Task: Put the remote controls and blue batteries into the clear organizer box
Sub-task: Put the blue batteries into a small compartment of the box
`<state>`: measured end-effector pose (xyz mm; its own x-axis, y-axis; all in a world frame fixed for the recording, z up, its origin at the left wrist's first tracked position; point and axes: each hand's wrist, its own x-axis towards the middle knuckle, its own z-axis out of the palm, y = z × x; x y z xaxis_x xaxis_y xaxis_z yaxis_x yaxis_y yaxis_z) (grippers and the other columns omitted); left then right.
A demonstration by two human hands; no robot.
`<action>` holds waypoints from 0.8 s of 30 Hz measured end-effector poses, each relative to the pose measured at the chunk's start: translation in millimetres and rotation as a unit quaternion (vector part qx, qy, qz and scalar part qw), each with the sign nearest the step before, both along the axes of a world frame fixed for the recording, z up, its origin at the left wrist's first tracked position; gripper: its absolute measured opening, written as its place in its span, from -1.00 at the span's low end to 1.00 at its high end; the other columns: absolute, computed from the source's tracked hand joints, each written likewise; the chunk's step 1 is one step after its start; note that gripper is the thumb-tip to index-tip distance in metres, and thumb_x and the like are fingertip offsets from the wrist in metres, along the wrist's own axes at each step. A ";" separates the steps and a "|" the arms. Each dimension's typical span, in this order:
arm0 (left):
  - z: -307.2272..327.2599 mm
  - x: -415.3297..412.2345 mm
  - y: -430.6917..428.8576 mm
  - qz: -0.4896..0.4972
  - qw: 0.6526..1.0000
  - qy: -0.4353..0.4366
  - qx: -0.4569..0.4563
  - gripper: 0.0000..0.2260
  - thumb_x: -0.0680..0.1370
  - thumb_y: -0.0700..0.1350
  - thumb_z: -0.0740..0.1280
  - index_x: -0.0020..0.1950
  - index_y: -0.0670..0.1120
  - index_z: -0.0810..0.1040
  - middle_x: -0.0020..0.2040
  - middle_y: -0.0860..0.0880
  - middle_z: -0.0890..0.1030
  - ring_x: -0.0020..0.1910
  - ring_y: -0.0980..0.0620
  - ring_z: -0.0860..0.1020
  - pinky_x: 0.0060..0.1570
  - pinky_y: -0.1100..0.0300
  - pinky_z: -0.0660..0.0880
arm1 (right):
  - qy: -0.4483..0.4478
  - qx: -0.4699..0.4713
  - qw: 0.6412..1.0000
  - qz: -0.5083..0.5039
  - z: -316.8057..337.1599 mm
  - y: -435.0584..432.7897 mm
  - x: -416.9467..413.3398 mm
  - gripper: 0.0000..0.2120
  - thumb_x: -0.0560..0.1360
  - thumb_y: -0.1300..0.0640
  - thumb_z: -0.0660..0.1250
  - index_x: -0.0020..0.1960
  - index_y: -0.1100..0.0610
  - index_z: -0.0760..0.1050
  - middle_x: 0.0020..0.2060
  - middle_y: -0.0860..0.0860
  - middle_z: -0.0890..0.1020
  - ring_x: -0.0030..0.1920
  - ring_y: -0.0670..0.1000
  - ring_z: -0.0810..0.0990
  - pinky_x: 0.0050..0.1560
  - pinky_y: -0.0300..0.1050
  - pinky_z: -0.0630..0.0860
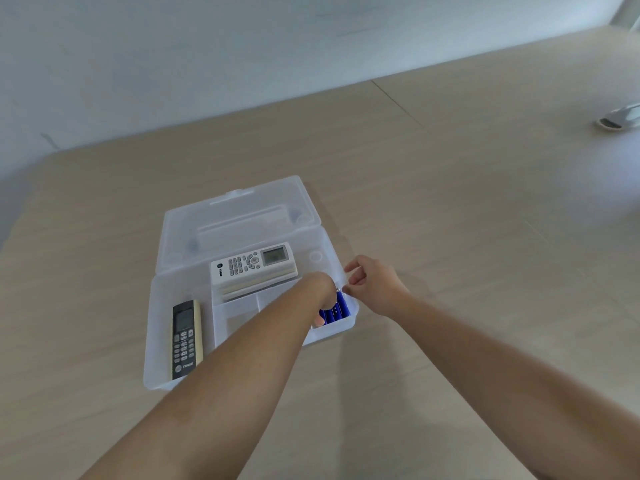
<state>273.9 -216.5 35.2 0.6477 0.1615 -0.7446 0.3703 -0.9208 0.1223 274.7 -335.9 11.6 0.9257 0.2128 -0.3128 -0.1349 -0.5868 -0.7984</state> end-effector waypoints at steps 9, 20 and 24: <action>-2.6 1.9 -1.6 -0.064 0.995 0.069 0.024 -0.68 0.64 -0.24 0.10 0.36 -0.23 0.43 0.01 -0.13 0.50 -0.05 -0.04 0.48 0.04 0.15 0.42 | 0.004 0.002 1.000 -0.001 -2.6 0.6 2.5 -0.72 0.44 0.21 0.40 0.13 0.11 0.48 -0.28 -0.08 0.51 -0.24 -0.07 0.50 -0.30 -0.29 0.44; -1.3 1.6 -2.3 -0.082 0.993 0.079 0.036 -0.72 0.64 -0.24 0.11 0.29 -0.22 0.49 0.09 -0.15 0.53 -0.05 -0.02 0.44 0.07 0.15 0.40 | 0.002 0.004 1.000 -0.005 -6.1 0.0 3.2 -0.79 0.48 0.16 0.34 0.11 0.09 0.48 -0.24 -0.03 0.57 -0.27 -0.08 0.52 -0.33 -0.26 0.40; 13.5 3.2 2.0 0.002 0.999 0.031 -0.023 -0.72 0.65 -0.16 0.16 0.25 -0.27 0.53 0.09 -0.12 0.62 -0.06 -0.05 0.52 0.14 0.12 0.45 | -0.001 0.006 1.000 -0.015 -4.4 0.2 6.6 -0.84 0.51 0.09 0.28 0.07 0.09 0.48 -0.22 0.03 0.60 -0.10 0.08 0.61 -0.28 -0.23 0.44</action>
